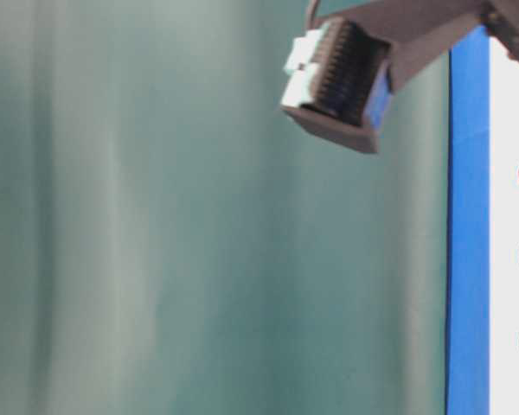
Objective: Touch the tip of the soldering iron to the mark.
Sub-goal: 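Close the right gripper around the soldering iron's red handle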
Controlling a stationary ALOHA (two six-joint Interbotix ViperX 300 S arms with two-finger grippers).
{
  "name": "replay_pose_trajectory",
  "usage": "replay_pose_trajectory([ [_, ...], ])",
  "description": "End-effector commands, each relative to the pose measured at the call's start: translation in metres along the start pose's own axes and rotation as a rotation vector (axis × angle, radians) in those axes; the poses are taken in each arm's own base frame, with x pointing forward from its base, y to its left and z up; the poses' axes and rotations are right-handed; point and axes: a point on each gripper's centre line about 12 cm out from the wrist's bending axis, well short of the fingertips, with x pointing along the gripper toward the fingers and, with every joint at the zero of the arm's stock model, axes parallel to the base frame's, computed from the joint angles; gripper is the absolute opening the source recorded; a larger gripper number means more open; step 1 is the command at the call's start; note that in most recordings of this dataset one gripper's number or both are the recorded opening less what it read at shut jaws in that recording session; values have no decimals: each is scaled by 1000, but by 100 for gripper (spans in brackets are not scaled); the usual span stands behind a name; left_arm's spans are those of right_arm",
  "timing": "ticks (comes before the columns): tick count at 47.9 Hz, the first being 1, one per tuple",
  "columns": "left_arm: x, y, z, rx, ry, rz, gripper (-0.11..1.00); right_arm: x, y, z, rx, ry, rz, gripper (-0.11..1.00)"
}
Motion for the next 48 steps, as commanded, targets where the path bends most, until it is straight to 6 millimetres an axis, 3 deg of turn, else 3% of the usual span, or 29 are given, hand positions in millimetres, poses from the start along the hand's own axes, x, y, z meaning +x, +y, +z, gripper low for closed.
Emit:
replay_pose_trajectory([
  [1,1,0,4,3,-12,1,0,2,5,8,16,-30,8,86],
  [8,0,0,3,2,-12,1,0,3,3,4,21,-22,-3,84],
  [12,0,0,2,0,-8,1,0,4,2,4,15,-23,-5,77],
  [15,0,0,2,0,-9,-1,0,4,2,3,1,-20,-5,65],
  [23,0,0,1,0,-8,-1,0,3,1,2,-18,-22,-6,20],
  [27,0,0,1,0,-8,1,0,3,2,3,-18,-28,-5,6],
  [40,0,0,1,-2,-6,1,0,1,3,5,-21,-33,-2,6],
  [48,0,0,2,-2,-9,1,0,-21,10,27,-20,-75,26,6],
])
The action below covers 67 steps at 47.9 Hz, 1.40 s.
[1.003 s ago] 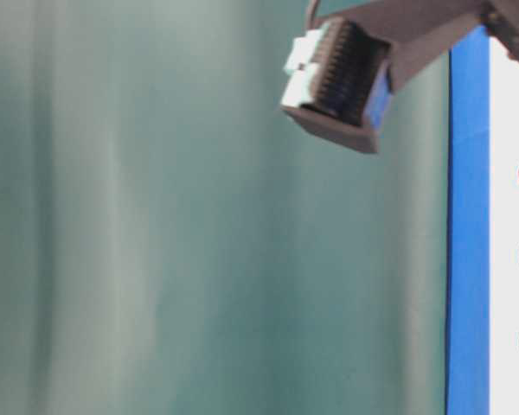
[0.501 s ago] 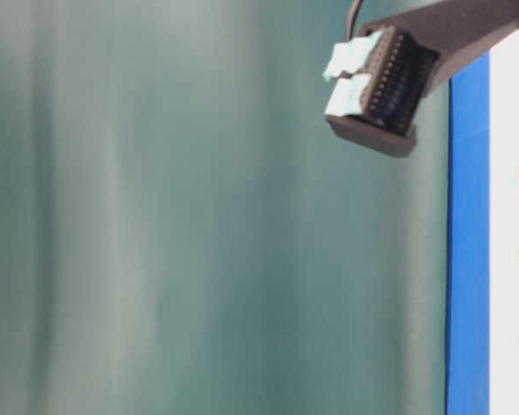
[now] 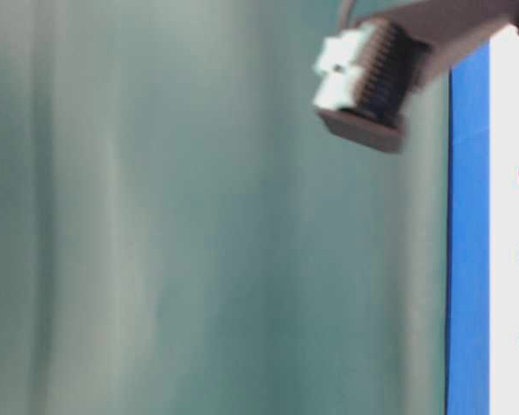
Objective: Touch the tip of the soldering iron to the mark.
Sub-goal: 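Close the right gripper around the soldering iron's red handle, then lift the iron with the right gripper and carry it over the strip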
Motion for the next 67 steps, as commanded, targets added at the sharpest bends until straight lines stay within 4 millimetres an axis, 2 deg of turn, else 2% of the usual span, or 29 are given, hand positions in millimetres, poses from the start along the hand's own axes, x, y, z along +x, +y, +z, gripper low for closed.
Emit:
replay_pose_trajectory([
  [1,1,0,5,0,-14,-1,0,-19,12,30,8,-69,40,6],
  [17,1,0,4,-5,-12,-1,0,-80,29,80,-47,-62,103,6],
  [24,1,-1,4,-5,-12,-7,0,-99,33,95,-59,-55,124,6],
  [45,1,-2,4,-5,-12,-8,0,-103,31,100,-66,-49,122,6],
  [57,1,-2,3,-4,-6,-9,0,-103,10,110,-88,-38,75,6],
  [67,1,-2,2,-3,3,-8,0,-110,-17,125,-147,-30,9,6],
])
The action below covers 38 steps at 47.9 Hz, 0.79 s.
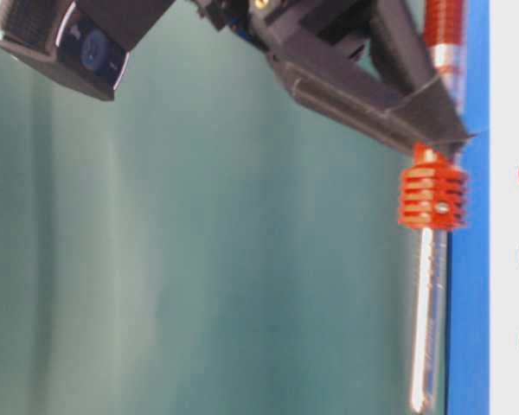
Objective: Touch the tip of the soldering iron to the mark.
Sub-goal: 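Lift the iron with the right gripper and carry it over the strip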
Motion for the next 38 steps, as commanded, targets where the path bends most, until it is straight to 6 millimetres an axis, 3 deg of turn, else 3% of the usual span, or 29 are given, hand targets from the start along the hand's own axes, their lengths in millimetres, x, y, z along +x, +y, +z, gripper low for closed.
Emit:
replay_pose_trajectory([
  [1,1,0,4,-2,-11,-2,0,-10,-8,22,-27,-51,-16,6],
  [23,1,0,3,1,-5,-2,0,-22,-86,42,-156,-24,-214,6],
  [38,1,0,3,0,-5,-2,0,-32,-125,54,-205,20,-323,6],
])
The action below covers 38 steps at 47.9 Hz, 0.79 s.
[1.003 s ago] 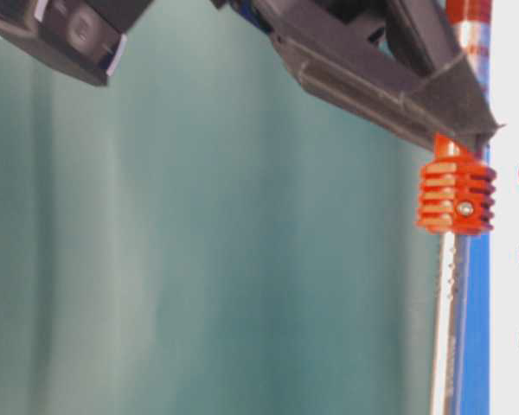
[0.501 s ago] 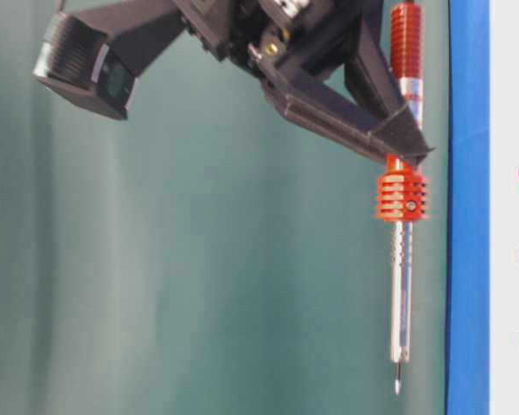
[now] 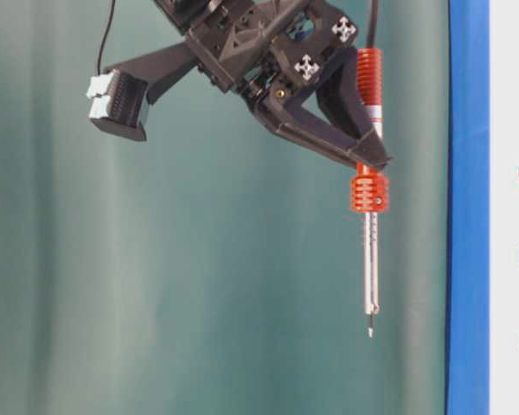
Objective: Touch the tip of the soldering iron to the mark.
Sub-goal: 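Lift the iron with the right gripper and carry it over the strip, then lower the iron tip with the right gripper onto the left red dot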
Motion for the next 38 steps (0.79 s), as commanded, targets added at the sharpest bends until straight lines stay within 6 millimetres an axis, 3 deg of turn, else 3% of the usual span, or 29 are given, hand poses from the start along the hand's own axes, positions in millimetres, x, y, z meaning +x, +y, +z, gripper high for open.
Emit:
replay_pose_trajectory([
  [1,1,0,4,1,-11,-2,0,-8,-10,19,-12,-46,-27,6],
  [24,1,-1,4,3,-11,-4,0,-5,-14,15,-17,16,-38,6],
  [38,1,0,4,3,-11,-2,0,-6,-14,-1,-12,172,-41,6],
])
